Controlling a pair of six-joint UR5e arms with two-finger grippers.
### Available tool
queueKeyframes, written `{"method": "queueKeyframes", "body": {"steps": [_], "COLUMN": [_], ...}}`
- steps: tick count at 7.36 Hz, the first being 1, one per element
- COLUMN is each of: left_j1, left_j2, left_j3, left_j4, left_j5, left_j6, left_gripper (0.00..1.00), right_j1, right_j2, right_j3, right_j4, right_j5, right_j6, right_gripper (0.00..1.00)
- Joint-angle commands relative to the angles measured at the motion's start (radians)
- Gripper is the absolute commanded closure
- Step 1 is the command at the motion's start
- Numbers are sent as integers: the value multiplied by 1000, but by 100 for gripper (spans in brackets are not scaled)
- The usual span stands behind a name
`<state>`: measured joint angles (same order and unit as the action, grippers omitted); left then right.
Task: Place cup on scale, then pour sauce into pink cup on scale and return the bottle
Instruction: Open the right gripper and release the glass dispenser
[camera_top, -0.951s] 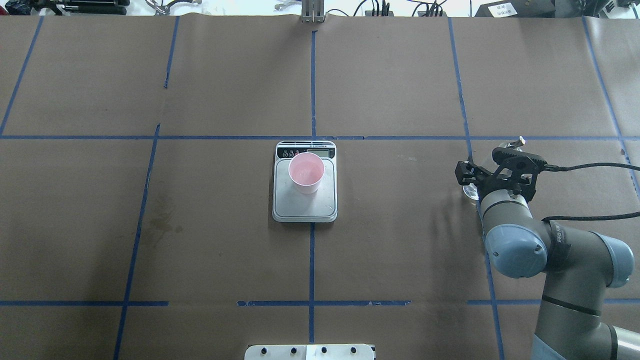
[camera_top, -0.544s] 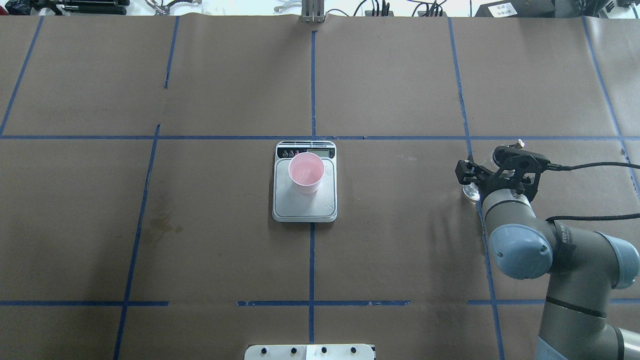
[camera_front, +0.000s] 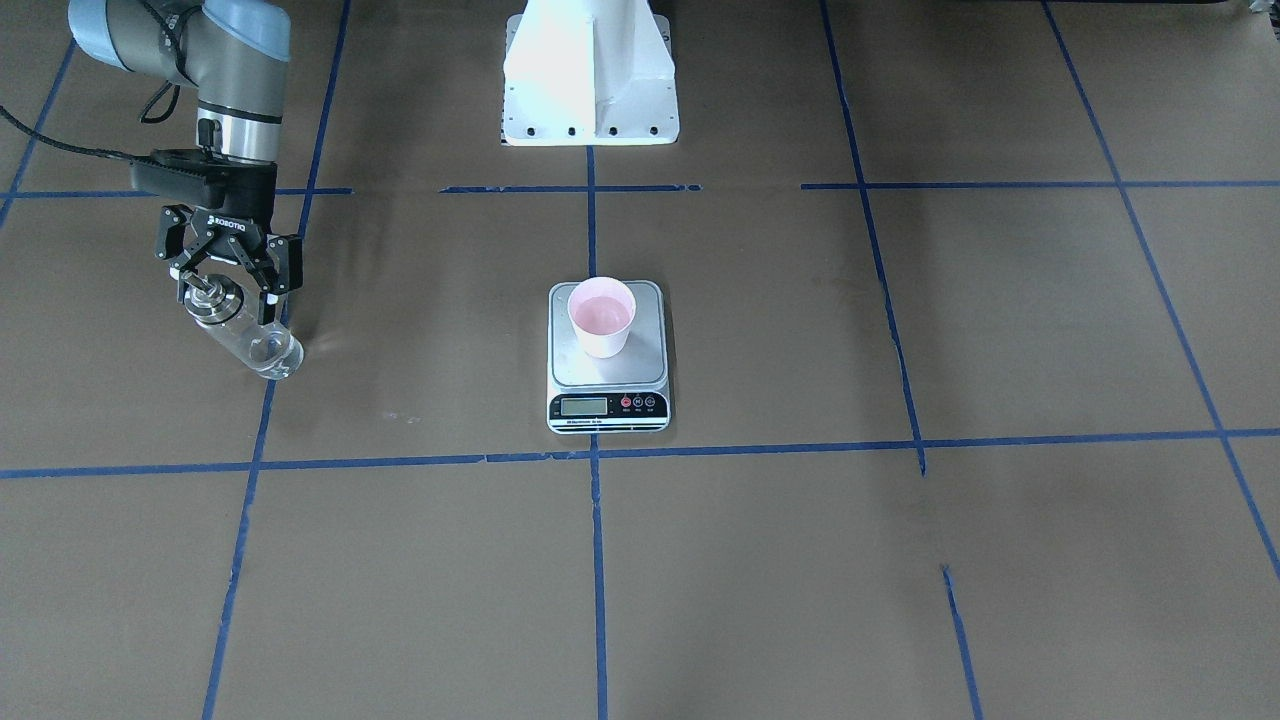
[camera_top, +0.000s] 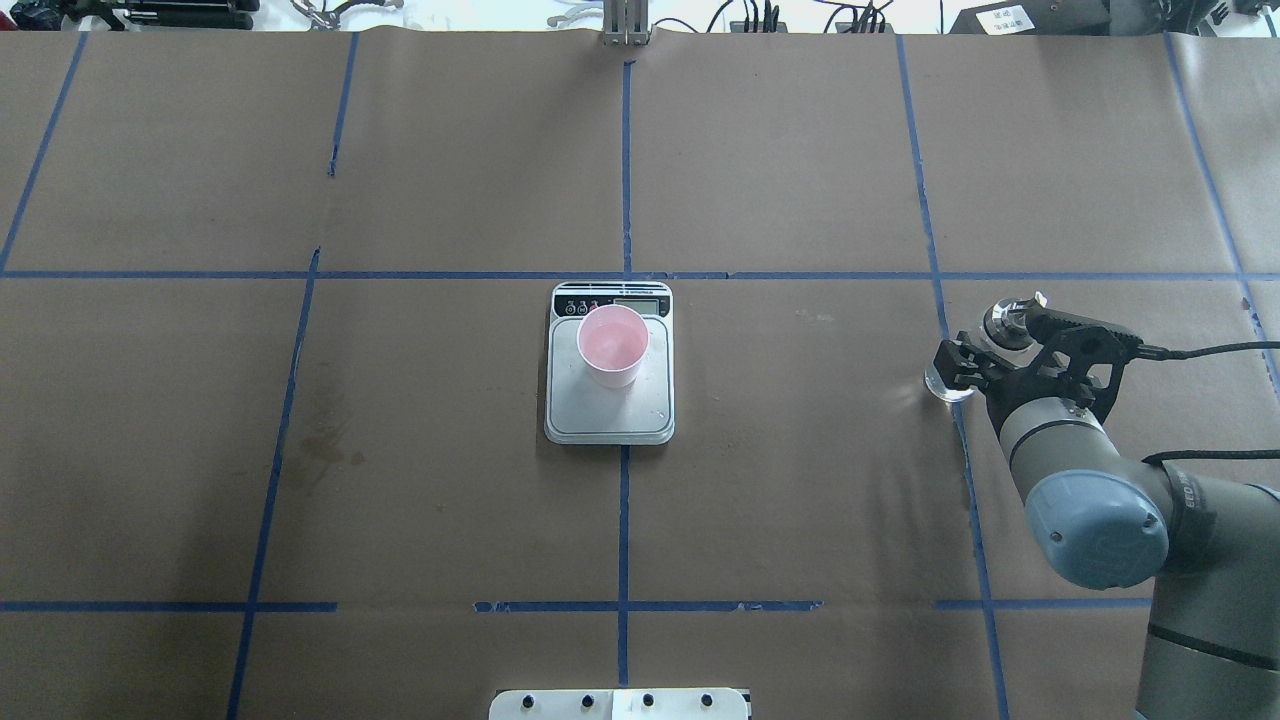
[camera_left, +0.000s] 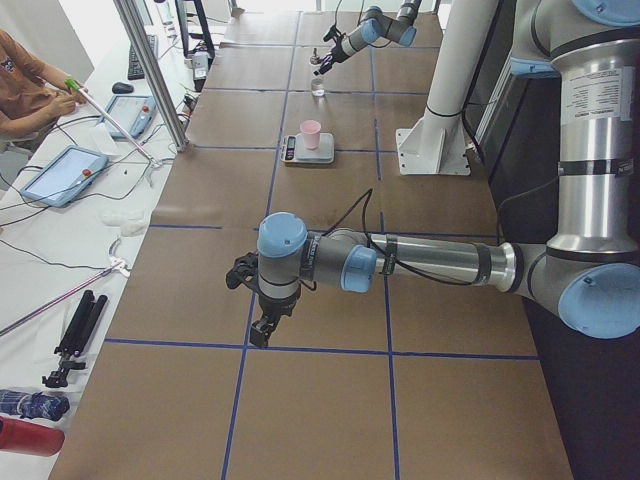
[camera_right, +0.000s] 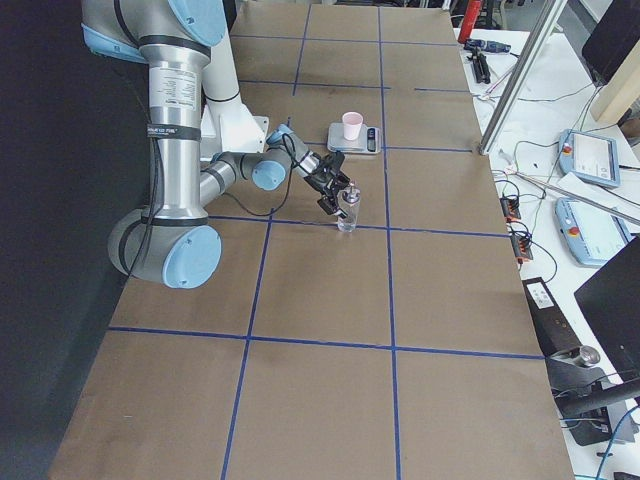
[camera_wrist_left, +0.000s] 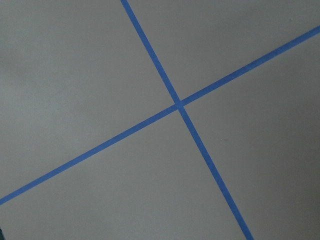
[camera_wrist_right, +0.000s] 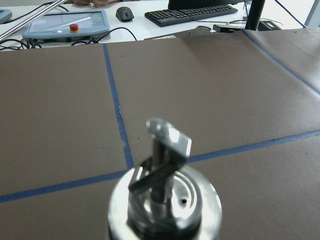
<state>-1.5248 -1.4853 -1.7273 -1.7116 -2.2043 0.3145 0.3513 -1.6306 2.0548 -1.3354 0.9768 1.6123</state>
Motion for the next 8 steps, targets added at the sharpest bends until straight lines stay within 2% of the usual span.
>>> {"method": "queueKeyframes", "body": {"steps": [1, 2, 3, 5, 6, 8], "left_j1": [-1, -1, -1, -1, -1, -1], "left_j2": [-1, -1, 0, 10, 11, 11], "left_j3": [0, 0, 0, -2, -2, -2], "left_j4": [0, 0, 0, 0, 0, 0], "left_j5": [-2, 0, 0, 0, 0, 0], "left_j6": [0, 0, 0, 0, 0, 0], "left_gripper": [0, 0, 0, 0, 0, 0], "right_j1": [-55, -89, -122, -152, -146, -27], "right_j2": [-6, -23, -34, -14, 92, 449], "right_j3": [13, 48, 126, 374, 457, 467], "right_j4": [-5, -40, -142, -535, -750, -1142], "right_j5": [-1, -1, -1, 41, 58, 162], "right_j6": [55, 66, 87, 87, 77, -47], "right_gripper": [0, 0, 0, 0, 0, 0]}}
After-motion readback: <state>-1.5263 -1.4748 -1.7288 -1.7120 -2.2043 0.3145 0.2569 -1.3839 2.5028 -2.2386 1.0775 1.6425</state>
